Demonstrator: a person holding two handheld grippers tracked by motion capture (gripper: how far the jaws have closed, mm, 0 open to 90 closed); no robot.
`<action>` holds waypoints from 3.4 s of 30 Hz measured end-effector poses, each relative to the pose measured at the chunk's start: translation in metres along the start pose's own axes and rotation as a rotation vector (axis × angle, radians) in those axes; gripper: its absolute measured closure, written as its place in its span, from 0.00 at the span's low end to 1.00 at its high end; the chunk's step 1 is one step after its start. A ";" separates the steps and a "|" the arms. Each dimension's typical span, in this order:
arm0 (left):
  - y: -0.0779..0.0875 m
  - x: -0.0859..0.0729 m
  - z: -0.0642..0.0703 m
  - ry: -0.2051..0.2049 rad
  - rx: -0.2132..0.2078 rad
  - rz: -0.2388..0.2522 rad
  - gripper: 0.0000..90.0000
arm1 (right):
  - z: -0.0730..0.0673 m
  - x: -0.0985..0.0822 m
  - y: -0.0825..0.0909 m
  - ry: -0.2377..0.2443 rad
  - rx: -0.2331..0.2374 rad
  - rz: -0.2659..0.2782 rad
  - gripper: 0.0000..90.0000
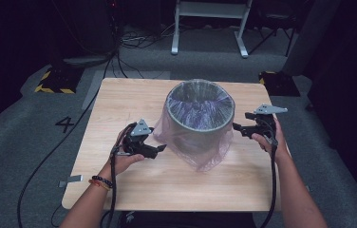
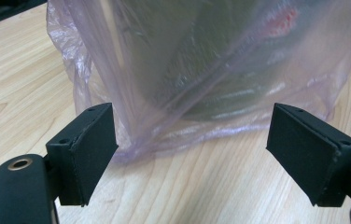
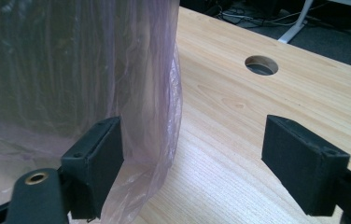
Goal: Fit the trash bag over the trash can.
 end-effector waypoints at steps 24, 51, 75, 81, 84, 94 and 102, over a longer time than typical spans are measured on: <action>-0.013 -0.073 0.010 0.016 0.013 -0.199 0.17 | -0.004 0.033 0.041 0.031 -0.019 0.103 0.22; -0.009 -0.077 0.012 0.034 0.035 -0.185 0.17 | -0.018 0.101 0.067 0.097 -0.052 0.139 0.18; -0.009 -0.077 0.012 0.032 0.034 -0.185 0.17 | -0.039 0.143 0.018 0.103 0.026 0.104 0.21; -0.009 -0.077 0.012 0.032 0.034 -0.185 0.17 | -0.047 0.150 0.003 0.118 0.048 0.073 0.20; -0.009 -0.077 0.012 0.032 0.035 -0.185 0.17 | -0.048 0.151 -0.003 0.122 0.051 0.052 0.18; -0.009 -0.077 0.012 0.033 0.033 -0.185 0.17 | -0.049 0.153 -0.018 0.136 0.035 0.010 0.18; -0.009 -0.078 0.012 0.032 0.031 -0.185 0.17 | -0.045 0.150 -0.030 0.127 0.017 -0.040 0.19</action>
Point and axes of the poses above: each handheld gripper's, and its own axes: y roughly backward along the jaws, x roughly out of its top, z roughly to its right, the point moved 5 cm from there along -y, roughly forward along the jaws, and after that the axes turned 12 degrees about y, right-handed, at the moved point
